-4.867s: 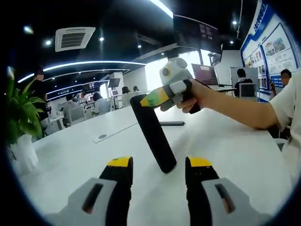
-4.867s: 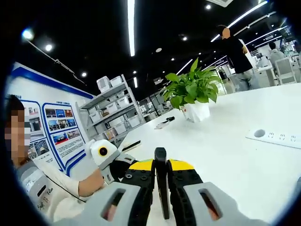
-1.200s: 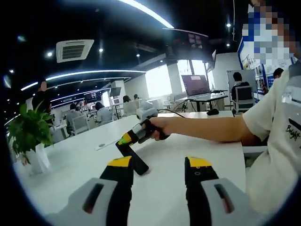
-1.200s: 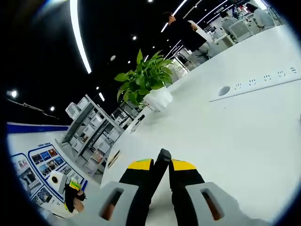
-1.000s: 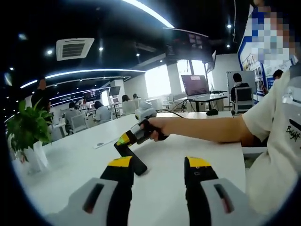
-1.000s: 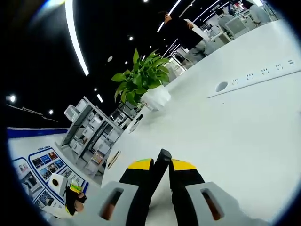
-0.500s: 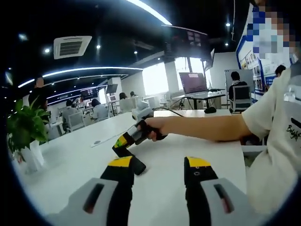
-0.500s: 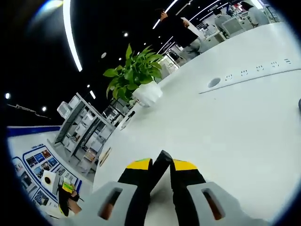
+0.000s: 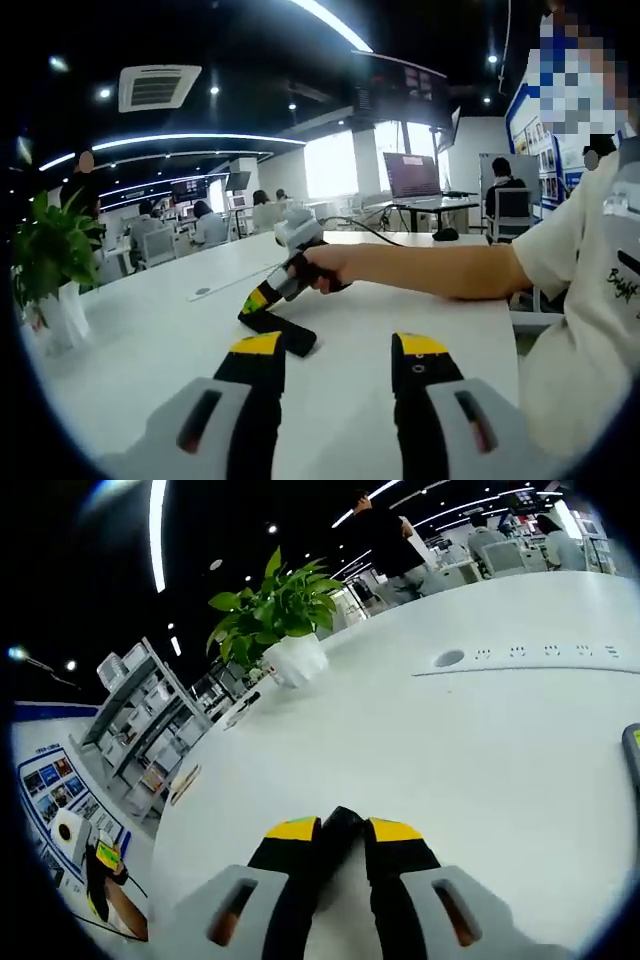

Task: Pflip the remote and laser pointer to the front side, press the buttons, and align them neatly on the table

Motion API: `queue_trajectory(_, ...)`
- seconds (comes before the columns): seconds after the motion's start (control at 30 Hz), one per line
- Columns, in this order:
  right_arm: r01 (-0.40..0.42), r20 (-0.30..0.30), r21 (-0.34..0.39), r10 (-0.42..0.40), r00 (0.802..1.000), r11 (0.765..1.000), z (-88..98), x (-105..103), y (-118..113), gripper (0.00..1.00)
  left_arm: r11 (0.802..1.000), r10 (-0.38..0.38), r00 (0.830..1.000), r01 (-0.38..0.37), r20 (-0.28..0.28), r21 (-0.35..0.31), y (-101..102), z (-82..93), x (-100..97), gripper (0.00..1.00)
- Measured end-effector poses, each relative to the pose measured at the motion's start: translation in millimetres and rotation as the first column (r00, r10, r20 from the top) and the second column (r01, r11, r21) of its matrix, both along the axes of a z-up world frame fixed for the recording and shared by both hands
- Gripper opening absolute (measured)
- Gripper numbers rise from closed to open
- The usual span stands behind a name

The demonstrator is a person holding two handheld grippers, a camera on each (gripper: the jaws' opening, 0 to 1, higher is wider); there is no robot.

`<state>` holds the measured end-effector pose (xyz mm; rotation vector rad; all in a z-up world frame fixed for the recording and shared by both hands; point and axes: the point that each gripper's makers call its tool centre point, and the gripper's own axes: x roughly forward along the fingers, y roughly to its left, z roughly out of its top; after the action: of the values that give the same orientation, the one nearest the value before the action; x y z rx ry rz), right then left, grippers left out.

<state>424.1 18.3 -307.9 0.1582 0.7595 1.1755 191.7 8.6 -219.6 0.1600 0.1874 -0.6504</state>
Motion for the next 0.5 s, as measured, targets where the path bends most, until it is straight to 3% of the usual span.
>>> queue_trajectory(0.5, -0.018, 0.150, -0.107, 0.035, 0.988, 0.994, -0.3, -0.1, -3.1, 0.21, 1.000, 0.000, 1.000, 0.000, -0.009, 0.019, 1.6, -4.5, -0.7, 0.43)
